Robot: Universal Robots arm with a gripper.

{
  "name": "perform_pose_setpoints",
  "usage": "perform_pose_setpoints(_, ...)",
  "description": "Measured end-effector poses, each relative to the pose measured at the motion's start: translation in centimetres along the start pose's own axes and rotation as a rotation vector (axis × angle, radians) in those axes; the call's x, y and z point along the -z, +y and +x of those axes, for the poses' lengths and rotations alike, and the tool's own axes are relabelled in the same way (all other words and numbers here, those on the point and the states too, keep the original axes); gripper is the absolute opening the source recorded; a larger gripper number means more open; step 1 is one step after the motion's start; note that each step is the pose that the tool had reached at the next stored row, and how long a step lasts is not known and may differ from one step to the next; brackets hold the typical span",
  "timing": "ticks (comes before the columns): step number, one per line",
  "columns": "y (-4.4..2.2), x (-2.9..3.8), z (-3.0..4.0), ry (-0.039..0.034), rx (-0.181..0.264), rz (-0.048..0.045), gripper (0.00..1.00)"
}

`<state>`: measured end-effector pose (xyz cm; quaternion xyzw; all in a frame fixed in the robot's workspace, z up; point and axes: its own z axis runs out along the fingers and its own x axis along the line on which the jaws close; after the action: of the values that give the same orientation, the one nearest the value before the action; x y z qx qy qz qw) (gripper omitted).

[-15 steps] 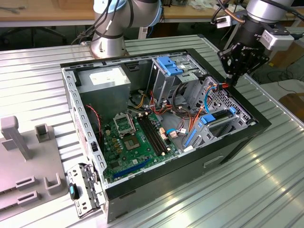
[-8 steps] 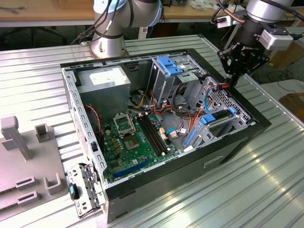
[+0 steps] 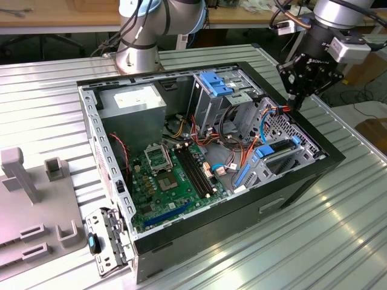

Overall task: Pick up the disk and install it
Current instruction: 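Insert the first disk wire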

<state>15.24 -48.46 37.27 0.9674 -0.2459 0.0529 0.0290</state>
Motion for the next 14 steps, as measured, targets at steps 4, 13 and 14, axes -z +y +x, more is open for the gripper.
perform_pose_setpoints(4,0.05,0.00,-0.04,-0.0008,-0.026,-0.0030,0.17)
perform_pose_setpoints(13,0.08,-0.16,-0.12,-0.0055,-0.181,-0.0214,0.17)
perform_pose_setpoints(14,0.08,-0.20,-0.13,-0.0058,-0.190,-0.0223,0.17)
